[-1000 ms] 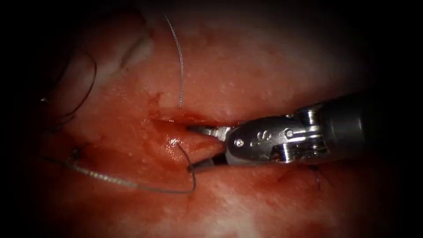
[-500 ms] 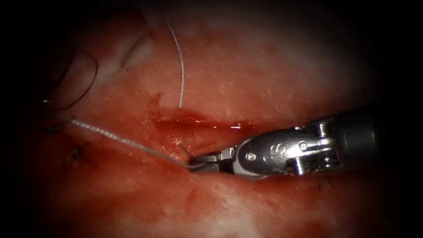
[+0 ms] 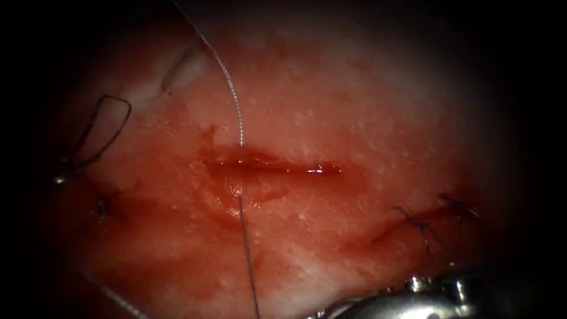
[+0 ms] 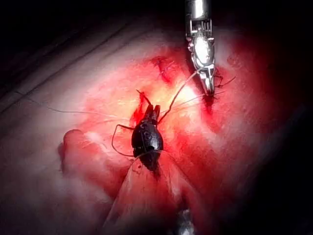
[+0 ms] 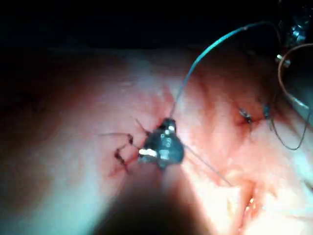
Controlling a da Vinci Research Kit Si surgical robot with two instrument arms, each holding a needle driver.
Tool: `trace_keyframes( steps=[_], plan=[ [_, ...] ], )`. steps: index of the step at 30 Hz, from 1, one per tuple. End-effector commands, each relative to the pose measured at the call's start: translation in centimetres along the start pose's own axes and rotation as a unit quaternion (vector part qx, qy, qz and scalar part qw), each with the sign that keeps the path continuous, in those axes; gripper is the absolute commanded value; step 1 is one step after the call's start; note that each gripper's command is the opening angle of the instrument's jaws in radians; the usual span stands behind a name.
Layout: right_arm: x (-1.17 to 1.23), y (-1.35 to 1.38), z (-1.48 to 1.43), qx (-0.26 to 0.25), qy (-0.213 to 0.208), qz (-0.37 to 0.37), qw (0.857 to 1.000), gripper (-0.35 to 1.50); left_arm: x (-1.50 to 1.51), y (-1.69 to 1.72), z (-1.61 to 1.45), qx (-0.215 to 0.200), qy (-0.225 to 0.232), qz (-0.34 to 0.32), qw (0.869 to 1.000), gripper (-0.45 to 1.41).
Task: Wound Closure
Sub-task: Pull the suture through the cut with the right tool.
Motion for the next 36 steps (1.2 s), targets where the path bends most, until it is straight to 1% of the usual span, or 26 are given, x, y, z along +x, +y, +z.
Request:
trace_keyframes(
  steps=[1, 2, 3, 4, 5, 6, 7, 8, 9, 11, 13, 16, 17, 18, 19, 23, 25, 27, 28, 29, 30, 31, 36],
  plan=[
    [-0.01, -0.05, 0.09, 0.012, 0.009, -0.001, 1.000, -0.35, -0.05, -0.02, 0.07, -0.001, -0.001, 0.000, 1.000, -0.45],
    [-0.02, -0.01, 0.07, 0.018, 0.011, -0.005, 1.000, 0.12, -0.06, -0.01, 0.06, -0.003, -0.003, 0.000, 1.000, -0.45],
    [-0.03, 0.02, 0.05, 0.010, 0.009, -0.006, 1.000, 0.49, -0.06, 0.00, 0.06, -0.004, -0.005, 0.001, 1.000, -0.45],
    [-0.06, 0.06, 0.01, -0.010, 0.003, -0.003, 1.000, 0.96, -0.06, 0.00, 0.06, -0.006, -0.004, 0.001, 1.000, -0.45],
    [-0.08, 0.10, -0.02, -0.028, -0.003, 0.000, 1.000, 1.15, -0.07, 0.00, 0.05, -0.006, -0.006, 0.001, 1.000, -0.45],
    [-0.10, 0.15, -0.06, -0.042, -0.007, 0.000, 0.999, 1.25, -0.07, 0.00, 0.05, -0.007, -0.006, 0.001, 1.000, -0.45],
    [-0.15, 0.25, -0.17, -0.066, -0.016, -0.011, 0.998, 1.33, -0.07, 0.01, 0.05, -0.009, -0.007, 0.001, 1.000, -0.45],
    [-0.21, 0.35, -0.27, -0.075, -0.019, -0.018, 0.997, 1.33, -0.08, 0.01, 0.05, -0.009, -0.007, 0.002, 1.000, -0.45],
    [-0.24, 0.40, -0.31, -0.080, -0.022, -0.021, 0.996, 1.33, -0.08, 0.02, 0.05, -0.010, -0.007, 0.002, 1.000, -0.45],
    [-0.30, 0.52, -0.37, -0.091, -0.026, -0.023, 0.995, 1.33, -0.09, 0.02, 0.06, -0.012, -0.008, 0.003, 1.000, -0.45],
    [-0.39, 0.68, -0.36, -0.103, -0.033, -0.028, 0.994, 1.33, -0.11, 0.03, 0.08, -0.014, -0.009, 0.001, 1.000, -0.45],
    [-0.48, 0.86, -0.24, -0.114, -0.038, -0.029, 0.992, 1.31, -0.13, 0.03, 0.09, -0.017, -0.011, 0.002, 1.000, -0.45],
    [-0.55, 1.00, -0.12, -0.124, -0.040, -0.031, 0.991, 1.30, -0.13, 0.03, 0.09, -0.018, -0.012, 0.002, 1.000, -0.45],
    [-0.58, 1.05, -0.07, -0.125, -0.039, -0.031, 0.991, 1.30, -0.13, 0.03, 0.09, -0.018, -0.012, 0.003, 1.000, -0.45],
    [-0.66, 1.16, 0.06, -0.127, -0.041, -0.032, 0.991, 1.28, -0.13, 0.03, 0.09, -0.018, -0.012, 0.003, 1.000, -0.45],
    [-0.79, 1.30, 0.23, -0.126, -0.042, -0.034, 0.990, 1.20, -0.13, 0.03, 0.09, -0.019, -0.012, 0.003, 1.000, -0.45],
    [-0.85, 1.34, 0.29, -0.119, -0.040, -0.036, 0.991, 1.03, -0.13, 0.03, 0.09, -0.019, -0.012, 0.003, 1.000, -0.45],
    [-0.89, 1.36, 0.31, -0.117, -0.039, -0.037, 0.992, 0.78, -0.14, 0.03, 0.09, -0.019, -0.012, 0.003, 1.000, -0.45],
    [-0.90, 1.36, 0.32, -0.116, -0.039, -0.038, 0.992, 0.56, -0.14, 0.03, 0.09, -0.019, -0.012, 0.003, 1.000, -0.45],
    [-0.91, 1.36, 0.33, -0.113, -0.038, -0.038, 0.992, 0.24, -0.15, 0.02, 0.09, -0.019, -0.012, 0.004, 1.000, -0.45],
    [-0.92, 1.35, 0.33, -0.108, -0.036, -0.042, 0.993, -0.01, -0.15, 0.02, 0.09, -0.019, -0.012, 0.004, 1.000, -0.45],
    [-0.92, 1.35, 0.33, -0.105, -0.034, -0.042, 0.993, -0.35, -0.16, 0.02, 0.10, -0.019, -0.012, 0.004, 1.000, -0.45],
    [-0.92, 1.33, 0.31, -0.094, -0.030, -0.050, 0.994, -0.35, -0.18, 0.00, 0.10, -0.019, -0.013, -0.001, 1.000, -0.45]
  ],
)
